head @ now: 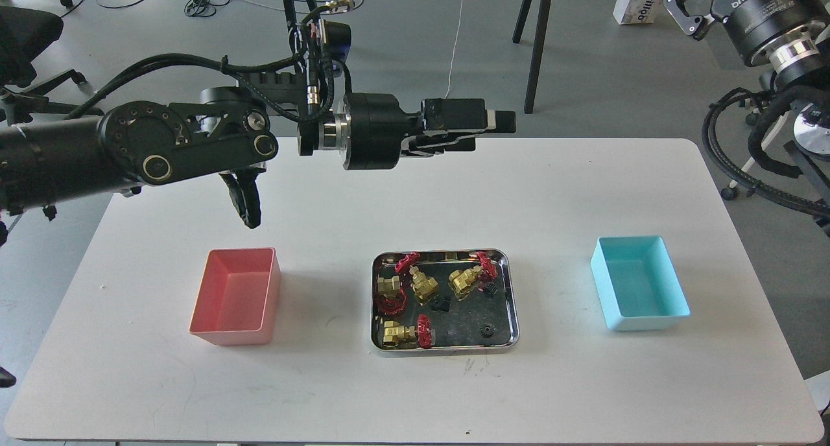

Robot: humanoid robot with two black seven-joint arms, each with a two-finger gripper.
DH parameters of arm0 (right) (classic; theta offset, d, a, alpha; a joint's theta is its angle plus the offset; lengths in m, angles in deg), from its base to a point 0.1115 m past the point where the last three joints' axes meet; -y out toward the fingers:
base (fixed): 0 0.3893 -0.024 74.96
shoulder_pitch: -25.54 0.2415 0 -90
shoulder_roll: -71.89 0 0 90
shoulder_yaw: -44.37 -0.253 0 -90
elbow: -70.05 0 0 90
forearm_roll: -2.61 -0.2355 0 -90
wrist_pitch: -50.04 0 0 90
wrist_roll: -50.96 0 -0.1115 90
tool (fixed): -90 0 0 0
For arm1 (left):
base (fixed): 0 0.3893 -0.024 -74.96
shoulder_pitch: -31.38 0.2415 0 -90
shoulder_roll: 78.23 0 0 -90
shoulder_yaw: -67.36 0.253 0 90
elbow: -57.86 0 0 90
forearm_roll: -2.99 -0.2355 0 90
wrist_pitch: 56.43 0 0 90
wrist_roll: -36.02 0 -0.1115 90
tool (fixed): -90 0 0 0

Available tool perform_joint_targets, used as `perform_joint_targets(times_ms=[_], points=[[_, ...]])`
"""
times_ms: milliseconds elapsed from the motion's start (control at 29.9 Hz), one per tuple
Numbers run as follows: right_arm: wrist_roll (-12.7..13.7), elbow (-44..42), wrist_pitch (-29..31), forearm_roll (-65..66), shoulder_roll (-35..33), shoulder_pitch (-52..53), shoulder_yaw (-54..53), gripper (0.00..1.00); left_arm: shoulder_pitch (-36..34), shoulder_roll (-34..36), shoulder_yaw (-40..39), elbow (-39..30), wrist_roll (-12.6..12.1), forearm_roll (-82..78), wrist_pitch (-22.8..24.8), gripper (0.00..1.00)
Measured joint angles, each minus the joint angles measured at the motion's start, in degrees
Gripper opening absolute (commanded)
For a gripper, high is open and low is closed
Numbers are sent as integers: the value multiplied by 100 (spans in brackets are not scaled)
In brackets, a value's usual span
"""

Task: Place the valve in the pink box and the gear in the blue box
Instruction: 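Swing the left gripper down toward the metal tray, then close the left gripper on a red-handled brass valve in the tray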

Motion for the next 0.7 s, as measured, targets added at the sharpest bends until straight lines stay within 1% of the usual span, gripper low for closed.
perform_joint_targets(times_ms=[67, 167, 267, 334, 501, 568, 702], points=[[14, 0, 7, 0, 0, -56, -4, 100, -324, -26, 910, -121, 1, -555, -544, 99], [45, 0, 0, 13, 6, -93, 34, 100, -487, -146, 2038, -133, 1, -1208, -1411, 99], [104, -9, -63, 55, 6, -28, 56, 100, -415, -292, 2690, -42, 1, -1513, -2073, 99], [234, -17, -160, 68, 6, 162, 119, 100, -220, -346, 2835, -3, 1, -1578, -2277, 99], [744, -272, -619, 78, 157, 1022, 756, 100, 338, -496, 2869, 250, 2, -1711, -2577, 99], [815, -412, -706, 76, 216, 1220, 990, 100, 510, -606, 2868, 390, 2, -1769, -2673, 98], [850, -516, -746, 72, 254, 1294, 1172, 100, 833, -721, 2838, 655, 2, -1806, -2749, 98]])
